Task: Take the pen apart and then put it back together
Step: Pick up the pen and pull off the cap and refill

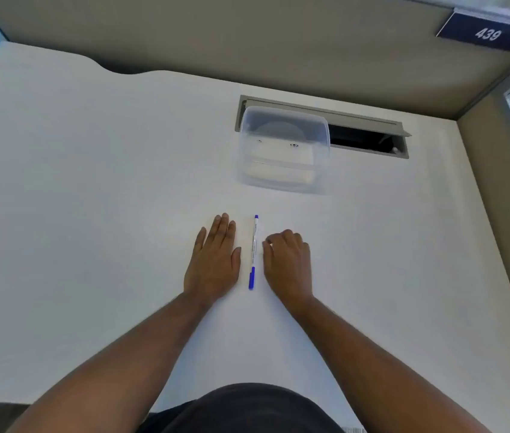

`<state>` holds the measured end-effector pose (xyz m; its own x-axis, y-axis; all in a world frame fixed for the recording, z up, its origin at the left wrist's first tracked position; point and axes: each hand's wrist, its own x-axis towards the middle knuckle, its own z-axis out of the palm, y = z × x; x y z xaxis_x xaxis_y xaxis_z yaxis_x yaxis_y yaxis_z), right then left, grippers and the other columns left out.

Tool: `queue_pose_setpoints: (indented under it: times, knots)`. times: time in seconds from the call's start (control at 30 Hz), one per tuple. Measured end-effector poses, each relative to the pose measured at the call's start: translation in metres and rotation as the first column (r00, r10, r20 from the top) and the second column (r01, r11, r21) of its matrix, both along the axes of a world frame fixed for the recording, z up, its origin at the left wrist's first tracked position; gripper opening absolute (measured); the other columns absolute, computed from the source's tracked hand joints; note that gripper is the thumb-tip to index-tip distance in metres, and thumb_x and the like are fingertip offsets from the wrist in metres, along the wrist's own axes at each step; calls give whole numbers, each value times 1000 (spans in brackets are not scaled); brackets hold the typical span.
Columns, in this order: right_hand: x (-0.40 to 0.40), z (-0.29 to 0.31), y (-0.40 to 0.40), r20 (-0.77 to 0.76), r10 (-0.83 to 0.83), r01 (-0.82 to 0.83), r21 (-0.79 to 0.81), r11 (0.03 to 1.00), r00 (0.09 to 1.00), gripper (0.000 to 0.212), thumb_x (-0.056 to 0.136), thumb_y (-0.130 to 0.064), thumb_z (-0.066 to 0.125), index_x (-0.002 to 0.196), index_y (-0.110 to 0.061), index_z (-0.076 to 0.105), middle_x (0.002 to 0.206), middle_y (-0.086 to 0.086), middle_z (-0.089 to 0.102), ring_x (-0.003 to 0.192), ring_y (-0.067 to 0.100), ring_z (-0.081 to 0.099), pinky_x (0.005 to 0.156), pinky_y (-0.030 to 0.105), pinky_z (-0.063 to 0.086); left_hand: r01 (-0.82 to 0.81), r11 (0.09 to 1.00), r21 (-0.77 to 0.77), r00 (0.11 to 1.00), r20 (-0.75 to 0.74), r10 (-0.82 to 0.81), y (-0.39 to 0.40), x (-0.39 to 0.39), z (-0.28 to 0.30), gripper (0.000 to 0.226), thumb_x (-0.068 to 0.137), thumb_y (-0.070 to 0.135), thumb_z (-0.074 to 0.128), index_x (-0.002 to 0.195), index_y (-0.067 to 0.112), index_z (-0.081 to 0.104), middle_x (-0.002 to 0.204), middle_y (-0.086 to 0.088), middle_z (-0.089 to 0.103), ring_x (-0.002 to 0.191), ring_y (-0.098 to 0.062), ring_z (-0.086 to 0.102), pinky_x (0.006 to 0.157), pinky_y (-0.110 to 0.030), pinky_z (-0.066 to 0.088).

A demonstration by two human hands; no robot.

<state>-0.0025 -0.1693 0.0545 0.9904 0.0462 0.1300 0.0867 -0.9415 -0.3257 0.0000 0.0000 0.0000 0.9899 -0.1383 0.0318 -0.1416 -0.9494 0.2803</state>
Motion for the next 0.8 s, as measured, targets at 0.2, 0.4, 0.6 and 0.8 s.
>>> queue_pose_setpoints:
  times: [0.2, 0.4, 0.6, 0.8]
  knots:
    - [9, 9, 35, -360, -97, 121, 46, 992, 928, 24, 100, -37, 52, 94, -13, 53, 91, 1, 63, 80, 24, 64, 70, 38, 52, 2, 999, -54, 1000, 11, -1, 2, 0, 0, 55, 103, 30, 34, 155, 11, 33, 167, -7, 25, 155, -20, 20, 125, -44, 18]
    - [11, 10, 31, -483, -80, 151, 110, 982, 872, 17, 101, -25, 47, 100, -9, 52, 98, 5, 62, 87, 29, 66, 69, 36, 48, -190, 872, -451, 975, 17, 221, -6, 14, 21, 32, 99, 10, 47, 124, 8, 68, 130, -8, 68, 121, -30, 60, 99, -34, 45]
    - [4, 13, 16, -576, -8, 255, 348, 902, 817, 16, 102, -26, 45, 99, -12, 52, 90, 2, 72, 84, 25, 67, 74, 45, 56, -517, 251, -819, 856, -499, 136, -24, 35, 50, 25, 102, 18, 53, 112, 21, 75, 108, 2, 78, 100, -13, 72, 86, -23, 55]
    - [3, 12, 6, -621, 81, 315, 500, 806, 779, 23, 106, -24, 42, 104, -19, 64, 87, -4, 76, 72, 6, 62, 70, 25, 49, -630, -67, -773, 776, -625, -82, -21, 41, 54, 23, 101, 13, 56, 99, 17, 78, 91, 0, 79, 90, -16, 71, 79, -25, 58]
